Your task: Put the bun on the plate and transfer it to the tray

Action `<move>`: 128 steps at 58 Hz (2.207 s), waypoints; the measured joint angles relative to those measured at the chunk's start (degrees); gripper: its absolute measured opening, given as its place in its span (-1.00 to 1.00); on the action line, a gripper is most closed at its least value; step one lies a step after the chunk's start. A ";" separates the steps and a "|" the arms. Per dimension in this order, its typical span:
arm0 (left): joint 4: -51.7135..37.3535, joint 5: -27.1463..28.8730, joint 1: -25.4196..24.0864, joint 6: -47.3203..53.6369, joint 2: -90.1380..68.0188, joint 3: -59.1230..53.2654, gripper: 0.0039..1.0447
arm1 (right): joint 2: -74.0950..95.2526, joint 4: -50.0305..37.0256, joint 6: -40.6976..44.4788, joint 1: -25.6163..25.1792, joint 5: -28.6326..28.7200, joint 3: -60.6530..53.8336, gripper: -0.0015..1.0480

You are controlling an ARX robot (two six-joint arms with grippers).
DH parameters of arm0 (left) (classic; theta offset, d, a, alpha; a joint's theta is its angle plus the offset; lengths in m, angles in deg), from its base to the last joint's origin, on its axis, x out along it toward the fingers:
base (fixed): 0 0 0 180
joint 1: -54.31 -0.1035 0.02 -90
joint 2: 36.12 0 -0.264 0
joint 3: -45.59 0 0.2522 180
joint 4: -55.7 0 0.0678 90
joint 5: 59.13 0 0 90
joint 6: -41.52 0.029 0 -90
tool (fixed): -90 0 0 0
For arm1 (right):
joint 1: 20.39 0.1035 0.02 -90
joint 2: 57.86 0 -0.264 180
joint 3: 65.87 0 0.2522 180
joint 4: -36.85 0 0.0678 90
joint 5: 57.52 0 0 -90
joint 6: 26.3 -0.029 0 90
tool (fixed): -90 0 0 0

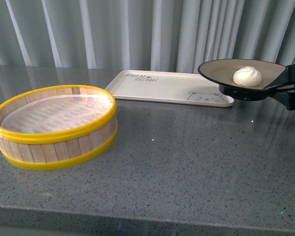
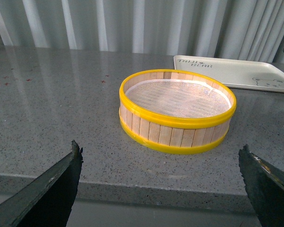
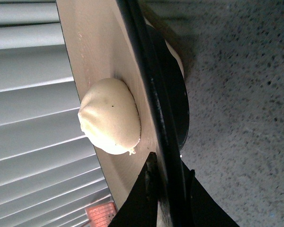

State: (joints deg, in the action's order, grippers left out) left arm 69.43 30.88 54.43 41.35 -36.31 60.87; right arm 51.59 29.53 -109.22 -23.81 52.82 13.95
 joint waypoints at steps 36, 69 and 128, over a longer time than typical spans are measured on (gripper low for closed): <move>0.00 0.00 0.00 0.02 0.00 0.00 0.88 | 12.22 3.56 4.15 0.20 0.61 15.13 -0.94; 0.00 0.00 0.00 0.00 0.00 0.00 0.88 | 20.06 6.84 8.07 1.33 1.42 26.97 -0.94; 0.00 0.00 0.00 0.00 0.00 0.00 0.88 | 30.01 12.28 10.12 5.05 1.75 41.03 -0.94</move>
State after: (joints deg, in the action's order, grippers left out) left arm 69.43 30.88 54.43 41.35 -36.31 60.87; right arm 81.60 41.81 -99.10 -18.76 54.57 54.98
